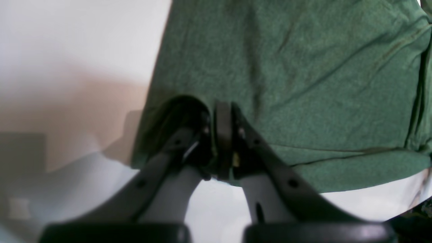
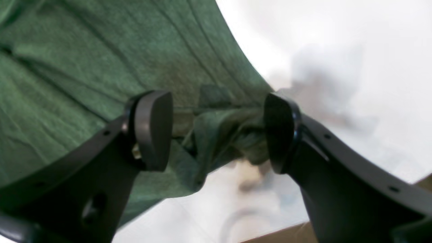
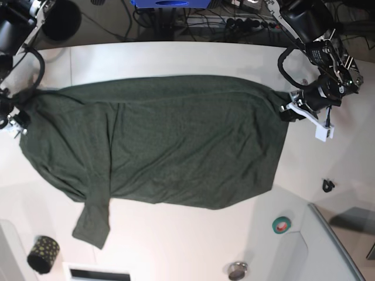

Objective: Layout the t-shirt on the table in an organized manner, then fold the t-shirt properly
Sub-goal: 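Drag the held shirt edge back toward the table center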

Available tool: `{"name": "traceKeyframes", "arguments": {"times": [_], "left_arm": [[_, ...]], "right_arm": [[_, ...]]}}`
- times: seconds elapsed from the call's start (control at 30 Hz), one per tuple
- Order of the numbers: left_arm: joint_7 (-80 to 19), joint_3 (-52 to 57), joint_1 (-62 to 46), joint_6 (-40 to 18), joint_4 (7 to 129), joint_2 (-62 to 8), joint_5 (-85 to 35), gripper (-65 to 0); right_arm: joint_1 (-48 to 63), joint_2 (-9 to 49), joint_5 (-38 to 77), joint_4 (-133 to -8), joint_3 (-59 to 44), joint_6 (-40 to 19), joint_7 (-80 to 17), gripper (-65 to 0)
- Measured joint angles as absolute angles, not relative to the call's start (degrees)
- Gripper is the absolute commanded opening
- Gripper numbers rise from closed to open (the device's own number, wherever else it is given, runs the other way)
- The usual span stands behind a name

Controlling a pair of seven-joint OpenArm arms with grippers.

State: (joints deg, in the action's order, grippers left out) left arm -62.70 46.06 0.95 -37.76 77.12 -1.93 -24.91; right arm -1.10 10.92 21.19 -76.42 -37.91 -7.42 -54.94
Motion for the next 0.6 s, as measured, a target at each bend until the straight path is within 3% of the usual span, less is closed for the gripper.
{"name": "traceKeyframes", "arguments": {"times": [0.13,0.27,0.3,0.6], "left_arm": [[-62.0,45.9,0.9,-37.8,77.1,-2.2,-24.9,-65.0],[-62.0,45.7,0.9,-37.8,77.1,-2.5,-25.0,-65.0],[-62.0,45.7,0.9,-37.8,77.1,-2.6,-25.1,-65.0],[-62.0,45.6,0.7,-37.8,77.1,-2.5,-25.1,-65.0]], "right_arm": [[7.4,10.2,20.9,-89.3,-38.2,-15.2,-54.1,-37.2],[14.5,8.2,21.1,-96.4,-37.8,-14.2,-54.1,-62.3],[15.8,7.4,21.1,-96.5,-37.7,-14.5,-54.2,-65.0],[14.8,5.5,21.3,-94.5,-28.4,-14.5,-54.0,-64.1]]}}
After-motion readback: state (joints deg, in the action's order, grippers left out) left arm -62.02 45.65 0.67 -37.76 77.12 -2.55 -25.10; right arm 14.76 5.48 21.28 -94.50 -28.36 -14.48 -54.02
